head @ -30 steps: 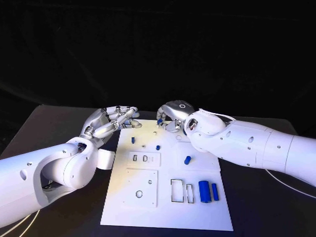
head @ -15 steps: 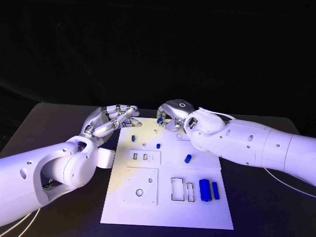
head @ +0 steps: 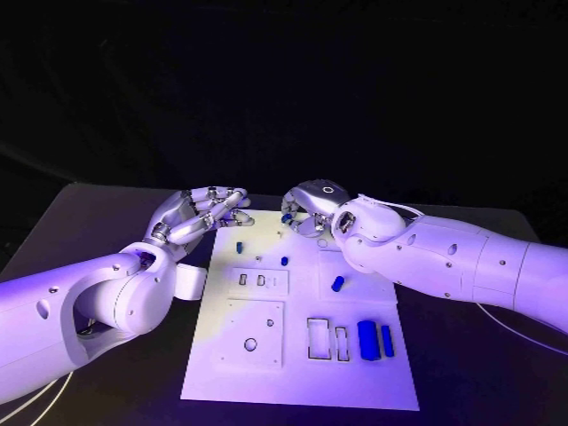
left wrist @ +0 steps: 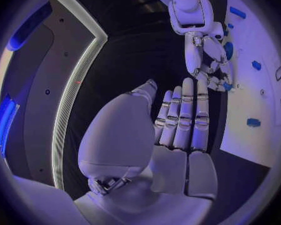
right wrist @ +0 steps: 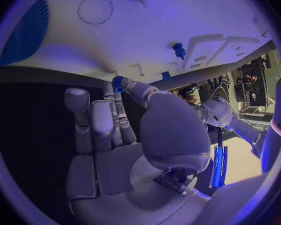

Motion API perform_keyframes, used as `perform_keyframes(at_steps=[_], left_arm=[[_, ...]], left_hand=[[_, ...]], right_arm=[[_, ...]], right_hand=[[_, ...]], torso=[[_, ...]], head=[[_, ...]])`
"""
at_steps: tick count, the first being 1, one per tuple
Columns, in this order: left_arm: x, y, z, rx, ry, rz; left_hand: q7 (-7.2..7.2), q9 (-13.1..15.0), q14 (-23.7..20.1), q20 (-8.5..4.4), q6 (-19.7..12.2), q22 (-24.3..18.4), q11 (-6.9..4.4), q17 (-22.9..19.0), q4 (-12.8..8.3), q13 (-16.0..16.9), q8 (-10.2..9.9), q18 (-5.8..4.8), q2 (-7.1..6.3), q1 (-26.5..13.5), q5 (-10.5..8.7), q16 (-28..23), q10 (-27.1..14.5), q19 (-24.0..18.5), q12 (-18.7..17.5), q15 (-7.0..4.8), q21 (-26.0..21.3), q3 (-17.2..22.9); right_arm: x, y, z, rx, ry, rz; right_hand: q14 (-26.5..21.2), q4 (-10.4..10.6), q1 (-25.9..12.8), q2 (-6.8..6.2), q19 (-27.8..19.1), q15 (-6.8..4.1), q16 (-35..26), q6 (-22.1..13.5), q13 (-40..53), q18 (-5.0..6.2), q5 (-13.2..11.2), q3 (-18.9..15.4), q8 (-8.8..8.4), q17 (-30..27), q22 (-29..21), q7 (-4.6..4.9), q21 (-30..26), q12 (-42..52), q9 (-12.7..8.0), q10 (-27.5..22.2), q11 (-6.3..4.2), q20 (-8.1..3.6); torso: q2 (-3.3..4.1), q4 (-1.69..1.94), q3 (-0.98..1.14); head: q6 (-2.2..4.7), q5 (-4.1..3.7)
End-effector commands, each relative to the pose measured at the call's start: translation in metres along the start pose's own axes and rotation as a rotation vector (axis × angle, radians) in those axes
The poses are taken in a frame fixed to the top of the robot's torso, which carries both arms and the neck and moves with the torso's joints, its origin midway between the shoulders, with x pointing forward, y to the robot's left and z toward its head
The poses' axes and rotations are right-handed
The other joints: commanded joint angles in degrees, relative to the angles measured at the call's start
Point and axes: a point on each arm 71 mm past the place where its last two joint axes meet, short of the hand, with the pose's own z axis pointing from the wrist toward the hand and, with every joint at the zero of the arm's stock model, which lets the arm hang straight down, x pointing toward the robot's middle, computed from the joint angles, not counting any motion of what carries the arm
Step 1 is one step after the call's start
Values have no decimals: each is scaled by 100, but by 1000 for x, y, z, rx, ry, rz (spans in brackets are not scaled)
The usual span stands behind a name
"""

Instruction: Assemble the parts on the task board

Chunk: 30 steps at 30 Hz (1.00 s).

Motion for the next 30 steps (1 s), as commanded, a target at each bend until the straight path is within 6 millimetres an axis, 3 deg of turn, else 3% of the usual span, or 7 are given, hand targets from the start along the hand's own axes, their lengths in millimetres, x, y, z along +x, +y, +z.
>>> perform_keyframes(at_steps=[1,5,11,14,23,28,30], left_arm=[[2,-1,1,4,19,-13],[2,-1,1,4,19,-13],[2,-1,1,2,19,-13],[2,-1,1,2,19,-14],[1,-1,1,0,17,-12],[-1,-1,0,0,13,-10],[-2,-1,0,-1,10,-9]], left_hand=[[88,4,-30,12,-52,-10,16,6,10,6,-30,72,10,5,25,18,-11,-9,-17,7,-20,29],[88,4,-30,12,-52,-10,16,6,10,6,-30,72,10,5,25,18,-11,-9,-17,7,-20,29],[90,4,-34,13,-56,-12,18,12,10,6,-33,72,10,2,25,19,-14,-10,-22,9,-21,36],[90,4,-34,13,-56,-12,18,12,10,6,-33,72,10,2,25,19,-14,-10,-22,9,-21,36],[90,4,-34,13,-56,-12,18,12,10,6,-33,72,10,2,25,19,-14,-10,-22,9,-21,36],[90,4,-34,13,-56,-12,18,12,10,6,-33,72,10,2,25,19,-14,-10,-22,9,-21,36],[90,4,-34,13,-56,-12,18,12,10,6,-33,72,10,2,25,19,-14,-10,-22,9,-21,36]], right_arm=[[4,0,-1,-1,25,-4],[5,-1,0,5,26,-4],[5,-3,2,16,21,8],[5,-3,3,16,19,11],[2,-6,-3,13,-4,24],[-4,-17,-21,42,-22,70],[-7,-26,-31,81,-13,110]], right_hand=[[37,47,-64,0,15,-23,33,-28,-15,-81,21,-9,15,-17,-20,15,0,-2,18,-10,21,12],[7,80,-93,-52,-21,7,17,-157,-57,-74,6,15,-40,-74,-55,65,-34,-68,29,-130,61,33],[-239,184,-189,-340,-519,268,-366,-1032,-308,49,-30,-116,-642,-719,-763,428,-595,-433,-122,-1001,386,242],[-277,198,-169,-359,-605,278,-427,-1143,-308,85,-76,-203,-733,-828,-895,414,-712,-452,-147,-1129,391,275],[-254,221,-98,-302,-541,262,-376,-958,-283,81,-58,-273,-685,-798,-818,389,-688,-325,-114,-1039,365,276],[-183,265,-58,-262,-370,220,-222,-737,-255,42,37,-290,-630,-651,-579,361,-538,-100,-86,-723,311,241],[-168,290,-43,-254,-306,157,-176,-578,-181,30,35,-283,-541,-620,-480,305,-477,133,-48,-313,229,214]], torso=[[0,4,-4],[9,5,-6],[7,12,-9],[9,11,-8],[0,-13,-4],[-13,-34,5],[-24,-51,8]], head=[[-2,-6],[7,-13],[5,-15],[-7,-11],[-8,-14],[20,-26],[35,-21]])
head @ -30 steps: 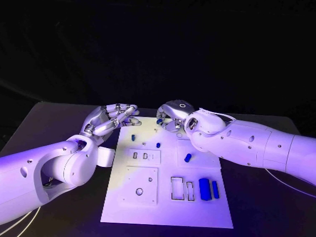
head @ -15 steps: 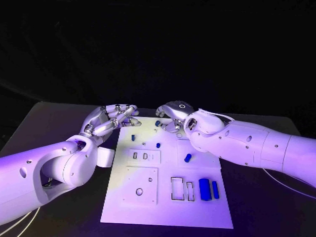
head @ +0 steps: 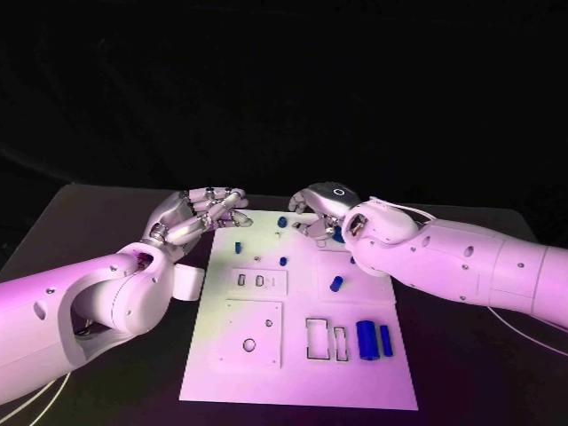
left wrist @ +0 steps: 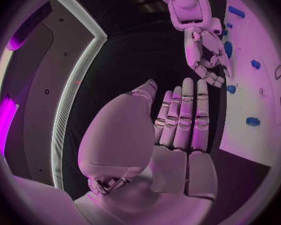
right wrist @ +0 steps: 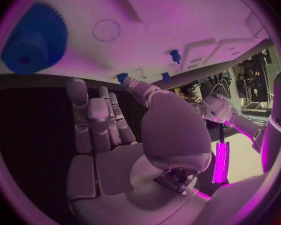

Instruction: Assemble the parts on the task board

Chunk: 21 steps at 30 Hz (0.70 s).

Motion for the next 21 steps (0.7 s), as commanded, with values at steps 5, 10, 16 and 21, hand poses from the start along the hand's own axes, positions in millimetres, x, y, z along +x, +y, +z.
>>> perform_keyframes(at_steps=[5,10,16,21], left_arm=[[-3,-1,0,3,7,-9],[-5,-1,1,1,2,-8],[-5,0,2,-2,5,-13],[-4,1,3,-4,9,-16]], left_hand=[[113,6,-40,14,-39,-10,20,16,8,7,-35,72,10,-2,25,21,-15,-11,-23,11,-23,47],[113,6,-40,14,-39,-10,20,16,8,7,-35,72,10,-2,25,21,-15,-11,-23,11,-23,47],[113,6,-40,14,-39,-10,20,16,8,7,-35,72,10,-2,25,21,-15,-11,-23,11,-23,47],[113,6,-40,14,-39,-10,20,16,8,7,-35,72,10,-2,25,21,-15,-11,-23,11,-23,47]], right_arm=[[-16,-34,-30,159,33,178],[-27,-61,-52,263,91,283],[-28,-75,-63,307,170,309],[-21,-79,-64,318,218,308]], right_hand=[[62,-32,173,-86,177,-199,113,124,311,-1,33,-60,177,95,259,-179,153,625,85,942,-257,-141],[267,50,102,-256,564,-337,644,-215,1659,-114,567,-559,466,830,866,-315,526,2199,282,1046,-393,-298],[487,240,50,-199,924,-284,1499,-686,5146,-235,703,-773,912,2186,1548,-245,957,5323,496,1349,-353,-237],[585,300,68,-167,1123,-217,1816,-927,6247,-299,698,-806,1084,2792,1957,-202,1235,6171,549,1789,-295,-197]], torso=[[-54,-99,21],[-87,-162,41],[-95,-180,64],[-90,-152,76]], head=[[51,24],[83,27],[67,47],[59,45]])
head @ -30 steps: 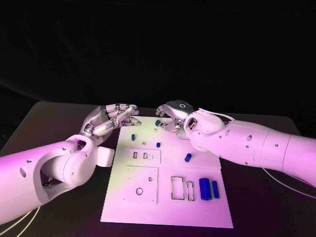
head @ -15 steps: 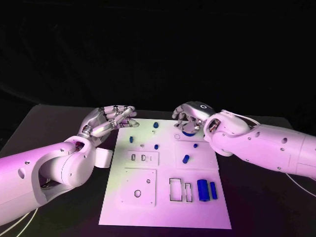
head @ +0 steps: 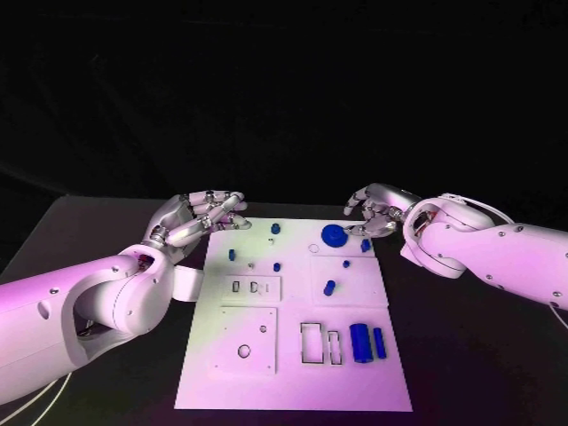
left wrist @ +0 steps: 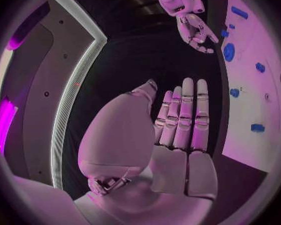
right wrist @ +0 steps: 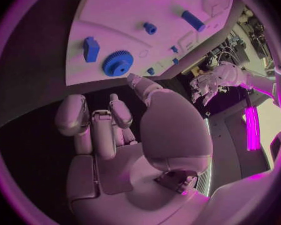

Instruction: Assemble the parts on the task board

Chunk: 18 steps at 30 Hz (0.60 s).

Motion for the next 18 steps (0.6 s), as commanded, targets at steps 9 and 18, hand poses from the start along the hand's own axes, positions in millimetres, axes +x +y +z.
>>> perform_keyframes(at_steps=[9,18], left_arm=[[2,0,1,-3,21,-19],[3,1,2,-5,22,-19]], left_hand=[[114,6,-41,14,-39,-5,20,6,-8,7,-35,72,10,-2,25,21,-15,-11,-23,11,-23,31],[116,9,-50,16,-43,-9,22,21,-14,9,-38,72,6,-5,25,23,-16,-13,-31,13,-25,46]], right_arm=[[18,-1,6,25,97,-18],[22,6,14,17,81,-37]], right_hand=[[415,74,-15,79,124,66,167,-144,548,-145,8,-2,151,568,259,36,178,406,36,224,39,31],[429,90,-17,103,142,72,201,-145,632,-153,11,5,187,647,307,39,209,464,43,261,44,37]], torso=[[8,8,10],[-2,19,6]], head=[[-13,-4],[-18,-19]])
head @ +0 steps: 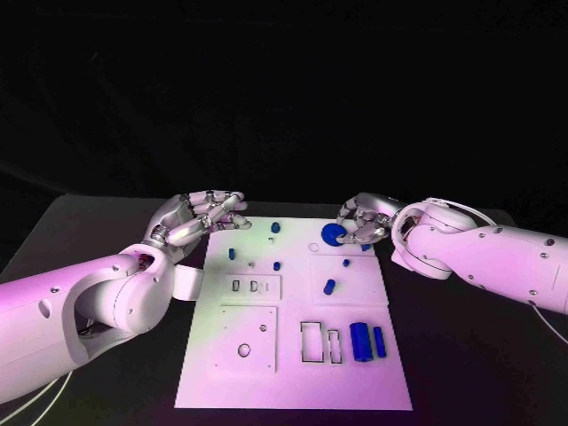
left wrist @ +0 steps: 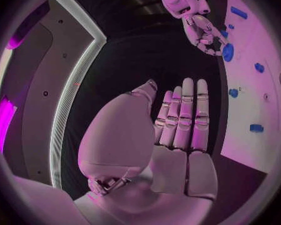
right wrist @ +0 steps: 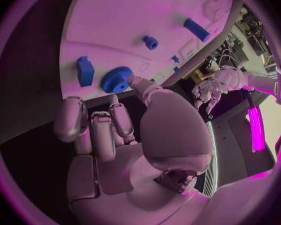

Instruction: Assemble the parts on the task board

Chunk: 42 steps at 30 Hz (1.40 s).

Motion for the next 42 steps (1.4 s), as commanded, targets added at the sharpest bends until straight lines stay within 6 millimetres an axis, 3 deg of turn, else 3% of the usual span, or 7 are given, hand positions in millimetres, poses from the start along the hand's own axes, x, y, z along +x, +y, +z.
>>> perform_keyframes(at_steps=[1,13,23,35,42], left_arm=[[3,-1,1,3,19,-15],[2,-1,1,2,17,-13],[1,-1,1,2,14,-12],[2,0,1,1,15,-12],[2,0,1,1,15,-12]], left_hand=[[116,9,-29,16,-44,-10,22,5,3,9,-38,72,6,-5,25,23,-16,-13,-31,-7,-25,30],[116,9,-29,16,-44,-10,22,5,3,9,-38,72,6,-5,25,23,-16,-13,-31,-7,-25,30],[117,11,-36,17,-46,-13,24,17,0,10,-39,73,8,-7,25,25,-16,-14,-37,-6,-26,45],[117,13,-38,18,-46,-14,23,22,-1,11,-39,73,18,-6,25,26,-15,-14,-39,-6,-27,57],[117,13,-38,18,-46,-14,23,22,-1,11,-39,73,18,-6,25,26,-15,-14,-39,-6,-27,57]], right_arm=[[2,2,3,1,3,-30],[6,8,9,-9,-7,-50],[10,9,10,-16,-5,-163],[13,7,9,-18,-9,-191],[12,6,9,-16,-11,-194]], right_hand=[[425,34,-10,49,28,29,26,-44,12,-65,5,-2,26,633,5,15,35,24,8,31,-6,6],[425,45,-9,70,20,32,32,-54,21,-62,-8,7,42,643,1,18,31,31,9,27,-3,9],[427,-14,74,42,-1,42,50,-99,31,-58,-84,30,87,678,3,25,25,35,10,-4,4,20],[415,-54,140,69,-36,46,41,-75,42,-49,-83,80,153,649,-24,28,-1,36,22,-18,7,27],[413,-90,196,127,-37,43,45,-33,66,-51,-250,180,239,654,5,24,10,44,32,-14,2,28]], torso=[[-6,6,-3],[-2,-3,-7],[-2,-9,10],[2,-21,10],[1,-2,10]], head=[[-2,-1],[-25,34],[-56,41],[-57,41],[-75,27]])
